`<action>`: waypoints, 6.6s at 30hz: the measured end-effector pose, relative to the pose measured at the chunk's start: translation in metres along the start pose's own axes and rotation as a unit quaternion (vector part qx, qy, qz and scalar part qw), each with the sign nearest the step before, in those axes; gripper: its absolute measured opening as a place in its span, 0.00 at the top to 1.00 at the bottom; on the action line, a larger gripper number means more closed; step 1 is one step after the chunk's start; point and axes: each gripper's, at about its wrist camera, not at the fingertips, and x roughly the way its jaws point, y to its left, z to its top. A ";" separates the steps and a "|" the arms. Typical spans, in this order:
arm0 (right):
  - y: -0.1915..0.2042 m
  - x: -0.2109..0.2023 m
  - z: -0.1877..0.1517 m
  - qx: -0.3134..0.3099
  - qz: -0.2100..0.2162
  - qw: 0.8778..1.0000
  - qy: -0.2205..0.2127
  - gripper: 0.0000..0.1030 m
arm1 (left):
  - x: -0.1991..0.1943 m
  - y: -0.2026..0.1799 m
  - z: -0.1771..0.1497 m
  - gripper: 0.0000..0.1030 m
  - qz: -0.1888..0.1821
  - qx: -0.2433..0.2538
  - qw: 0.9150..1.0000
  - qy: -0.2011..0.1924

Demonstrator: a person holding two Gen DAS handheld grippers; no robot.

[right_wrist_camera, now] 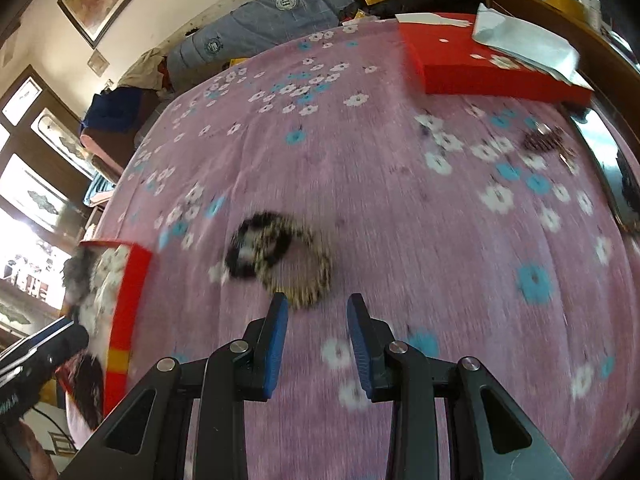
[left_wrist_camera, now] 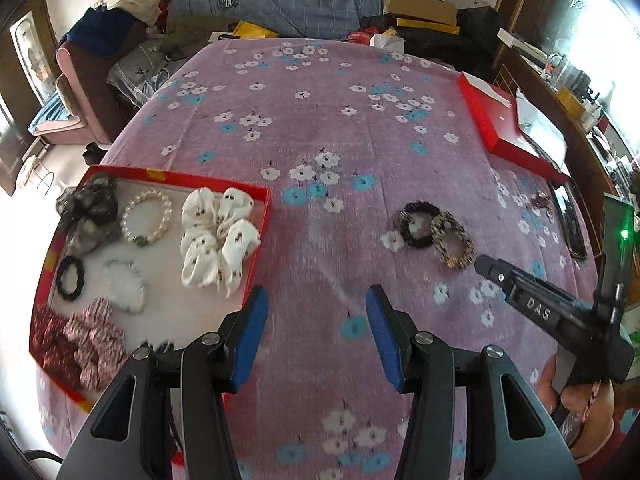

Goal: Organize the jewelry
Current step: 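Grasp the leopard-print bracelet with the right tool while the left tool grasps the black bracelet, then lift both bracelets off the bed with both tools, then carry the black bracelet with the left tool while the right tool carries the leopard bracelet over the lid, then open the right tool to drop the leopard bracelet while the left tool releases the black bracelet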

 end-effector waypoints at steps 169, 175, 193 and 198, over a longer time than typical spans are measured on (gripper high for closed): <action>0.264 -0.002 -0.062 -0.133 0.074 0.988 0.033 0.92 | -0.053 0.185 -0.104 0.88 -0.042 -0.104 0.994 -0.006; 0.270 0.046 -0.061 -0.137 0.047 0.987 0.067 0.92 | -0.032 0.182 -0.112 0.88 -0.035 -0.085 0.996 0.020; 0.270 0.052 -0.047 -0.138 0.035 0.987 0.068 0.67 | -0.084 0.167 -0.118 0.60 -0.040 -0.045 0.998 -0.029; 0.269 0.029 -0.049 -0.137 0.052 0.988 0.053 0.67 | -0.102 0.169 -0.118 0.54 -0.022 -0.044 0.997 -0.054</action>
